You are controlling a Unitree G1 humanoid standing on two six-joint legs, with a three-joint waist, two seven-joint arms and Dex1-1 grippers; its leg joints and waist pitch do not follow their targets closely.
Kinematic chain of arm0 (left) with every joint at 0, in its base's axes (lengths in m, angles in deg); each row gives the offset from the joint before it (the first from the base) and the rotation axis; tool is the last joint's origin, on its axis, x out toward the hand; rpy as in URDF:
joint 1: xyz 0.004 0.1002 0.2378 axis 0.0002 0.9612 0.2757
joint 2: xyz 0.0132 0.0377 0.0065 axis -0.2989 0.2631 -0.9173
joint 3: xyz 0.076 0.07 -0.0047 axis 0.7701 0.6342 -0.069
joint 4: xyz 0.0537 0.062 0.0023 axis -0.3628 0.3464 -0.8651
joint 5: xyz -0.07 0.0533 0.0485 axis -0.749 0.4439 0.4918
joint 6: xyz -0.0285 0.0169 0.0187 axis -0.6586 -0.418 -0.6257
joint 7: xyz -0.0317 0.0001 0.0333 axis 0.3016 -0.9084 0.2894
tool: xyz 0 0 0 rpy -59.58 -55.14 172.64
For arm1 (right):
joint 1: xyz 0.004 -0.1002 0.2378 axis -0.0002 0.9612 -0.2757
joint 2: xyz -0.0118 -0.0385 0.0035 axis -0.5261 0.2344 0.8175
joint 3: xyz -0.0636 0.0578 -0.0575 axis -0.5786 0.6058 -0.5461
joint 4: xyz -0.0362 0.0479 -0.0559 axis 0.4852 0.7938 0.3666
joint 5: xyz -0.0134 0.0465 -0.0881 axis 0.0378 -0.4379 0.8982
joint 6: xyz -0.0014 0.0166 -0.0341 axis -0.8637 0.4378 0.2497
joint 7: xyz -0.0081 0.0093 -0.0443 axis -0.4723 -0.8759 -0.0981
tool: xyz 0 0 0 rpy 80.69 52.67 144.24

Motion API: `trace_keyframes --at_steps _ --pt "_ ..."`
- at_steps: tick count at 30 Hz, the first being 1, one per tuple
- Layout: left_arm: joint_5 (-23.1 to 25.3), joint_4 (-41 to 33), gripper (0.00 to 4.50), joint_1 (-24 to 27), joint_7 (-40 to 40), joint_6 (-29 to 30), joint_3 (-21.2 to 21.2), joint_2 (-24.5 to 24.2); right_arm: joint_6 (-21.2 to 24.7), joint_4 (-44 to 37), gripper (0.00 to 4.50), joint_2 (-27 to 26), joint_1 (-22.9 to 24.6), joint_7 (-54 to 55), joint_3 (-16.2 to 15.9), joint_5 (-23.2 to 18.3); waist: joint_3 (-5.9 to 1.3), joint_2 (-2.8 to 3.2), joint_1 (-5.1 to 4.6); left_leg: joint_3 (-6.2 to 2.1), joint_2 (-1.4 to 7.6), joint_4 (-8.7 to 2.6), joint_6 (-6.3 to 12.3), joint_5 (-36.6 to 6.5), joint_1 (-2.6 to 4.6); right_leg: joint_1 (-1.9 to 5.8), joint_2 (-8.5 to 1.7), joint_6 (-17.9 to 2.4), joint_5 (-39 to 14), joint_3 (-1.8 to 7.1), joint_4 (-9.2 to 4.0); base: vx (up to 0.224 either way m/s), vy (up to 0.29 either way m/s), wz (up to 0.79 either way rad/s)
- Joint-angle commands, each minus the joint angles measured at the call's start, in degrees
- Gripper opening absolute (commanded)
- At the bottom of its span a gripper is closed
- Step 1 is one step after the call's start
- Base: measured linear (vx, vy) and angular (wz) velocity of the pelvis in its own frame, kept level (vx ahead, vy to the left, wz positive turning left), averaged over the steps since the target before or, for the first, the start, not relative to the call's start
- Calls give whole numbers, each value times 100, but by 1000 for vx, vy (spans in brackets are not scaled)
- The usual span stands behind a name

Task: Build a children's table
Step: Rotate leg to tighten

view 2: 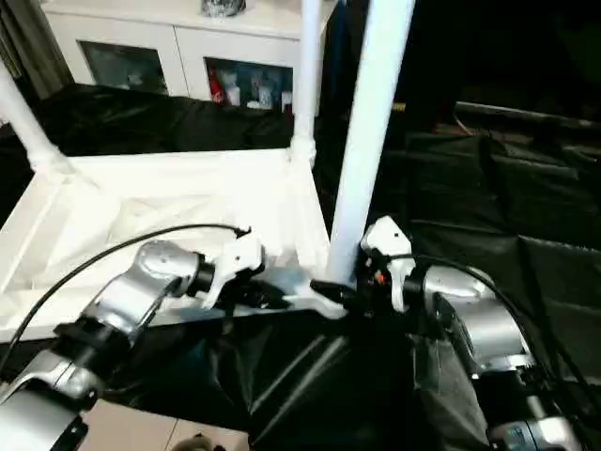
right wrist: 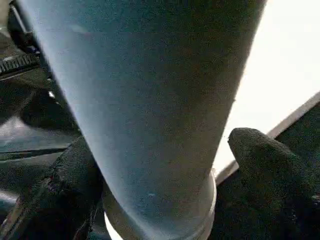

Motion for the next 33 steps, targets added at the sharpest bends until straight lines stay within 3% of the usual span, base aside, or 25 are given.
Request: trace_keyframes --at_steps 1,11,19,23,28,30,31,33 --pt "-309 -353 0 -40 -188 -109 -22 82 40 -59 373 126 5 -91 -80 27 -362 -96 -22 -12 153 -382 327 -1058 2 323 -352 -1000 -1436 295 -450 0 0 0" --pt "-290 -394 0 -23 -149 -33 -5 81 72 -112 286 142 87 -117 -265 147 -366 -89 -13 -12 141 -377 308 -1046 -2 322 -346 -946 -1465 294 -459 0 0 0" --pt "-353 -165 0 -153 302 115 -240 337 229 80 274 -262 116 635 -108 154 -360 -76 -55 -17 133 -388 234 -1083 -5 316 -341 -927 -1529 288 -469 0 0 0" --pt "-195 565 0 -540 1337 136 -475 835 255 641 273 -987 -47 2122 170 407 -366 -100 -142 -19 87 -387 101 -1058 -11 323 -329 -808 -1757 270 -499 0 0 0" --pt "5 1729 0 -1184 3008 52 -708 1626 16 1695 273 -1964 -625 4153 416 778 -398 -55 -163 -18 74 -372 35 -958 2 311 -339 -888 -1510 288 -466 0 0 0" --pt "112 1839 0 -1242 3094 -28 -611 1679 -65 1832 273 -2092 -739 4341 412 812 -406 -59 -167 -16 71 -367 50 -886 7 329 -329 -937 -1257 289 -458 0 0 0" --pt "188 1962 0 -1303 3127 -100 -541 1750 -158 1945 273 -2242 -869 4447 351 879 -419 -57 -154 -10 70 -349 167 -739 -14 356 -324 -993 -906 294 -422 0 0 0" --pt "183 1997 0 -1323 3108 -121 -542 1775 -197 1950 328 -2294 -899 4422 329 890 -409 -49 -149 1 59 -349 244 -726 -16 355 -319 -1002 -863 286 -434 0 0 0"
